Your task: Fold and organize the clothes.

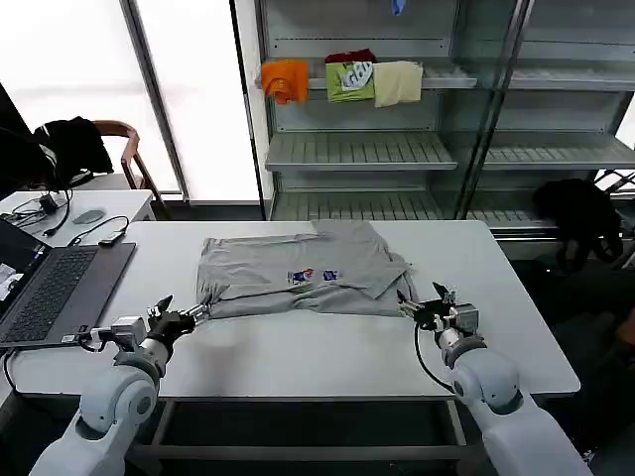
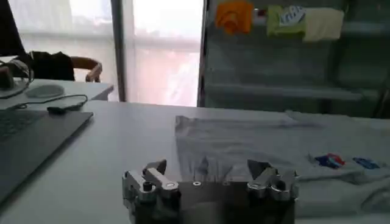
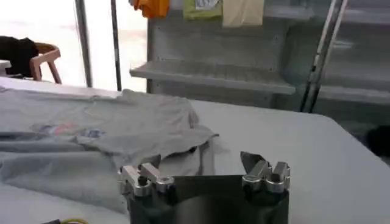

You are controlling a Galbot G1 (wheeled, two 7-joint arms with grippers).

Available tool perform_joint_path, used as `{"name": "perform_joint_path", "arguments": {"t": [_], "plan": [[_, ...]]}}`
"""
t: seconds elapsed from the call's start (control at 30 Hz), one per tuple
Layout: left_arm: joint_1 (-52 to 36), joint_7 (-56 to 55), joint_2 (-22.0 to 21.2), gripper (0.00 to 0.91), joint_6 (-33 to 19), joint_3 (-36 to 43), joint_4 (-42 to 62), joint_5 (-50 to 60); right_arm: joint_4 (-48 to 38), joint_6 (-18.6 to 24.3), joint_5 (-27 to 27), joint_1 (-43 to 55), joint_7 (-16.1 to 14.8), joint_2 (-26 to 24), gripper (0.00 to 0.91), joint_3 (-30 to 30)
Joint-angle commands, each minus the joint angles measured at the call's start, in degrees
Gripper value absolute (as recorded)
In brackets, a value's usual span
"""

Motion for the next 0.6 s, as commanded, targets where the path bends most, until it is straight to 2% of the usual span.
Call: {"name": "perform_joint_path", "arguments": {"t": [0.03,0.3,0.47,0.57,0.6], "plan": [[0.9,2.0,-1.4,0.907,-0.2,0.4,2.3,-0.8,-0.1,-1.3,1.5,-1.6,-0.6,0.5,0.907,-0.3],[1.0,2.6,-1.7,0.907,-0.5,0.5,2.3,-0.6,-1.8,-0.9,0.7,0.0,-1.4,1.3,0.907,-1.0],[1.1,3.0,-1.9,0.907,-0.8,0.7,2.7,-0.3,-2.5,-0.9,0.2,0.4,-1.6,1.9,0.836,-1.5],[0.9,3.2,-2.0,0.756,-1.2,0.9,3.4,0.0,-2.3,-0.9,0.1,0.4,-1.8,2.0,0.816,-1.7],[0.8,3.2,-2.2,0.665,-1.2,1.0,3.6,0.0,-2.2,-0.9,0.0,0.5,-1.8,2.0,0.806,-1.7]]}}
